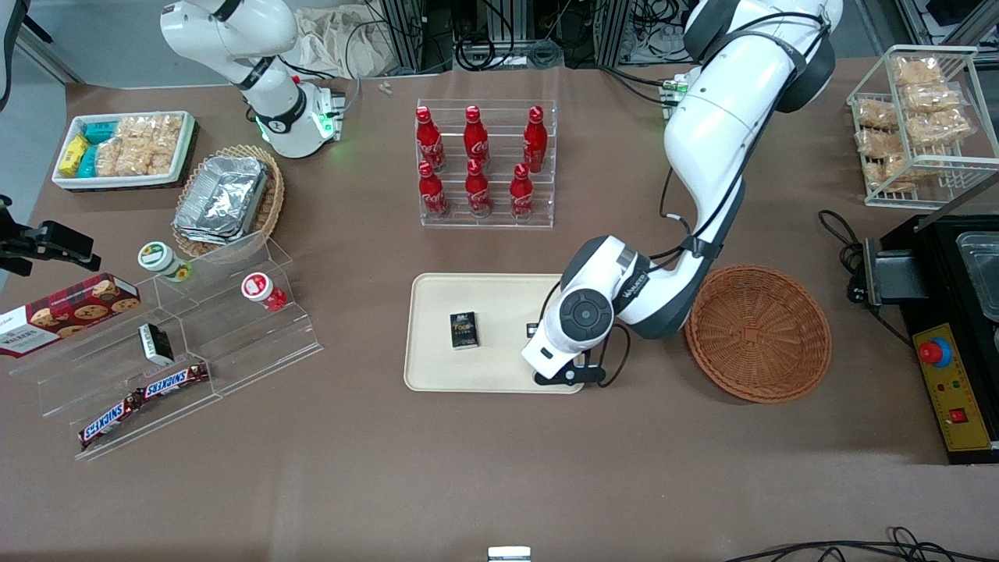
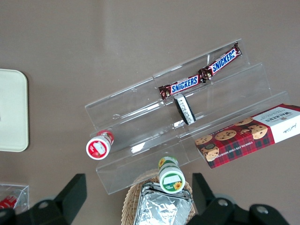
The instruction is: Place sandwich from basket to tray
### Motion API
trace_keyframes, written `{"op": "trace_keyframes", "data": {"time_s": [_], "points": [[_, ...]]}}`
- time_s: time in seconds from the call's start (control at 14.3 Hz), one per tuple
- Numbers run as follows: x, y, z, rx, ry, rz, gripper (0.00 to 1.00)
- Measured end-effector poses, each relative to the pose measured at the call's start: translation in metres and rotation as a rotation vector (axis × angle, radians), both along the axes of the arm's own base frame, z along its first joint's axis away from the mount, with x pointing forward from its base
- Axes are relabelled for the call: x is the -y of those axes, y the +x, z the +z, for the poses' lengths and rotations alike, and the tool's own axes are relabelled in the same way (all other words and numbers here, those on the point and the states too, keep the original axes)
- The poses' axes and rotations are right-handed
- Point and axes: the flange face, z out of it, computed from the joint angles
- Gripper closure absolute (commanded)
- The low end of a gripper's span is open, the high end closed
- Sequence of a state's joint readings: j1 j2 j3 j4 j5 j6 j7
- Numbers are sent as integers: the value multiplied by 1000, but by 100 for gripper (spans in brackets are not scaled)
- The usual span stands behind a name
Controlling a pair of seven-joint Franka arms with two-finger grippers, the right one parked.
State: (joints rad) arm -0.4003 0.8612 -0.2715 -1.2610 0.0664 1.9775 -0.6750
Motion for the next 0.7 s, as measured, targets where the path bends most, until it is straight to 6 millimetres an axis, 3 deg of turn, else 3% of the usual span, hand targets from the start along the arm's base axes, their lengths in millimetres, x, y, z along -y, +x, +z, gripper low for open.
{"op": "trace_keyframes", "data": {"time_s": [0.14,0.42,0.56,0.7], "points": [[-1,3,10,14,-6,4,0],[-8,10,58,59,-12,46,0],[-29,15,95,59,15,71,0],[-65,21,150,71,60,120,0]]}}
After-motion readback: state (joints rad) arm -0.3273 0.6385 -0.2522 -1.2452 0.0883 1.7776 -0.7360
